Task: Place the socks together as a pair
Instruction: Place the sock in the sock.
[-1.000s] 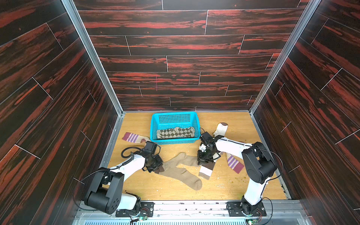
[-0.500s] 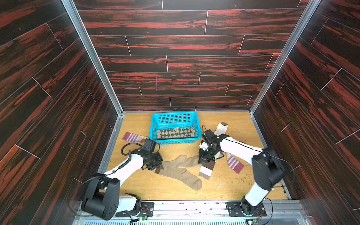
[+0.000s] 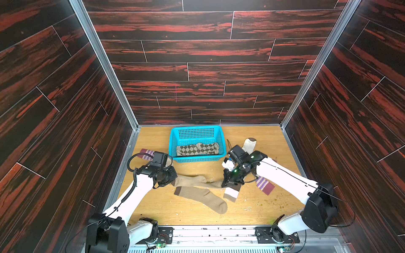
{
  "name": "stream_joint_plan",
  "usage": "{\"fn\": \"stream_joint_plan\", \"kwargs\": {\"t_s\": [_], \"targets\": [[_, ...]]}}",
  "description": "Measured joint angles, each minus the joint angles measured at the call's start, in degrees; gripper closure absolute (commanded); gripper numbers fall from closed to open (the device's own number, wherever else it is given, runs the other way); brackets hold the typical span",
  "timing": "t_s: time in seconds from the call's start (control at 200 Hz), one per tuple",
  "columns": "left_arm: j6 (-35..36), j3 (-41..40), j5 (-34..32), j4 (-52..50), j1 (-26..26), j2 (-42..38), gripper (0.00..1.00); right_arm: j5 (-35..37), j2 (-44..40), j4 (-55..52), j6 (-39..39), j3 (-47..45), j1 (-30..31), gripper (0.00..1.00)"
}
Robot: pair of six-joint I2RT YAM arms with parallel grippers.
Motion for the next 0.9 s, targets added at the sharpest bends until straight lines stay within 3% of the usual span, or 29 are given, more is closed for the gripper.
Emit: {"fn": "stream_joint_plan", "kwargs": {"t_s": [0.245,0.551,0.902], "targets": [[3.69,0.0,2.47,2.82,0.17,5.51,0.99,4.24,-0.81,1.75,6.14,-3.56,6.47,1.0],[7.76,-1.73,4.83,5.49,0.28,6.82,0.99,16.81,-0.81,3.61,10.34,-5.81,11.89,1.0],[10.25,-4.83,3.02,5.97,0.33,10.93,0.97,24.85,2.71,8.22,13.05,-12.31,19.1,1.0]]}}
